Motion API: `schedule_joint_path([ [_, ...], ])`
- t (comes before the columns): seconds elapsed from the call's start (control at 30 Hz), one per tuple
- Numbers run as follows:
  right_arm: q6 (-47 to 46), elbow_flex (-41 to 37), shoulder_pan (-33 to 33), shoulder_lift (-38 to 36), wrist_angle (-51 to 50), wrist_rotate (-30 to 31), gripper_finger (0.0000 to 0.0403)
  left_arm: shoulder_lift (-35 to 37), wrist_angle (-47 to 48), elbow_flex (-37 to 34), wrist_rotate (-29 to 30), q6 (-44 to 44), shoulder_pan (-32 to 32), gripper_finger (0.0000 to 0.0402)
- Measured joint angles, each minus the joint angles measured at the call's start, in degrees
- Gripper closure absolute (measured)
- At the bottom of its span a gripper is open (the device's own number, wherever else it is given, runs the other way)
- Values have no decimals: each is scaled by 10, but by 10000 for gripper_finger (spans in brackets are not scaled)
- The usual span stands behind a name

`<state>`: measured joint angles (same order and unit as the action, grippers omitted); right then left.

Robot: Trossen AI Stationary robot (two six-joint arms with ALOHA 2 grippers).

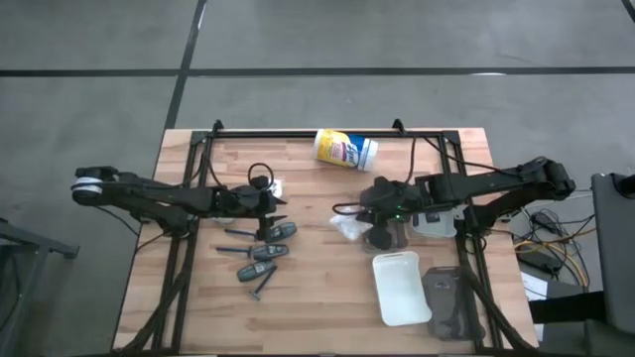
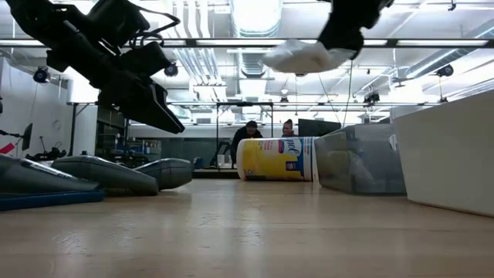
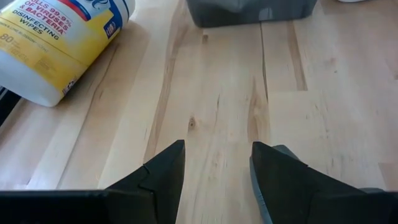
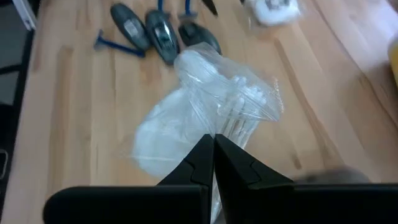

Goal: Pick & Place Travel size toiletries
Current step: Put the right cotton pack into the top black bin

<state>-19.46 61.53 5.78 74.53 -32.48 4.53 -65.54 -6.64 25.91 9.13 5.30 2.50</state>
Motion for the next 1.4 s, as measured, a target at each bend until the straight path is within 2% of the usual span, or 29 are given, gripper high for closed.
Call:
schedule_joint_path([
  [0.17, -17, -19, 0, -23, -35, 15, 394, 0, 0, 0, 0, -3, 0, 209],
  [0.37, -37, -89, 0, -87, -32, 17, 394, 0, -1, 0, 0, -5, 0, 209],
  [0.57, -139, -183, 0, -170, -23, 81, 394, 0, -2, 0, 0, -5, 0, 209],
  [0.73, -208, -261, 0, -212, -2, 92, 394, 0, -3, 0, 0, -7, 0, 209],
  [0.97, -206, -334, 0, -210, 120, 90, 394, 0, -2, 0, 0, -8, 0, 209],
  [1.17, -209, -344, 0, -187, 121, 85, 394, 0, -2, 0, 0, -8, 0, 209],
  [1.4, -209, -344, 0, -168, 118, 43, 394, 0, -2, 0, 0, -8, 0, 209],
])
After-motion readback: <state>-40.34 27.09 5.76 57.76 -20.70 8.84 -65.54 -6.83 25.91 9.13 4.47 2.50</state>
